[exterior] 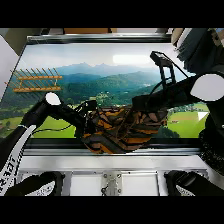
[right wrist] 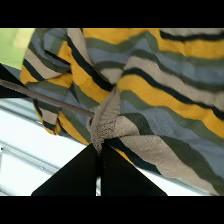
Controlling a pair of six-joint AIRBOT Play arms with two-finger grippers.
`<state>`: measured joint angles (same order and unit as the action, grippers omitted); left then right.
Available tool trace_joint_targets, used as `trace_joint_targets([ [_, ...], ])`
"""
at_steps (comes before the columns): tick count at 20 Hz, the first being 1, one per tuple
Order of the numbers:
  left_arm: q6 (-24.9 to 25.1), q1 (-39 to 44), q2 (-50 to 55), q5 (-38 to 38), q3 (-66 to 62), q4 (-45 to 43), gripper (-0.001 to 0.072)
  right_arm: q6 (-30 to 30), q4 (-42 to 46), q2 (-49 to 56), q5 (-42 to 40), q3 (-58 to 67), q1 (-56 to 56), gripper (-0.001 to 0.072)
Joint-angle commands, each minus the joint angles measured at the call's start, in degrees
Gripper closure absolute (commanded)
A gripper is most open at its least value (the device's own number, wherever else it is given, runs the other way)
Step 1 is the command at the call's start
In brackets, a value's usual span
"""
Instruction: Fold the clothes and pants, and hang the long-sleeved shirts on hangers.
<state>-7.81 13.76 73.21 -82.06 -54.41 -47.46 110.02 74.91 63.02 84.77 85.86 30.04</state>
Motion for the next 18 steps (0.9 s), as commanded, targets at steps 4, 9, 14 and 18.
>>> trace_joint_targets([
  [4,0.09,0.04,0.59,-0.94,-0.04,0.52,0.0698,-0.37,-0.42,3.08,-12.17,0.2,5.55,0.0701],
  [9,0.09,0.04,0.59,-0.9,-0.04,0.52,0.0698,-0.37,-0.66,5.46,-13.92,0.2,8.83,0.0701],
  [14,0.09,0.04,0.59,-0.9,-0.04,0.52,0.0698,-0.81,-0.92,5.84,-13.88,0.2,9.09,0.0693],
  [18,0.09,0.04,0.59,-0.9,-0.04,0.52,0.0698,-0.79,-1.46,5.81,-13.84,0.2,9.07,0.0622],
])
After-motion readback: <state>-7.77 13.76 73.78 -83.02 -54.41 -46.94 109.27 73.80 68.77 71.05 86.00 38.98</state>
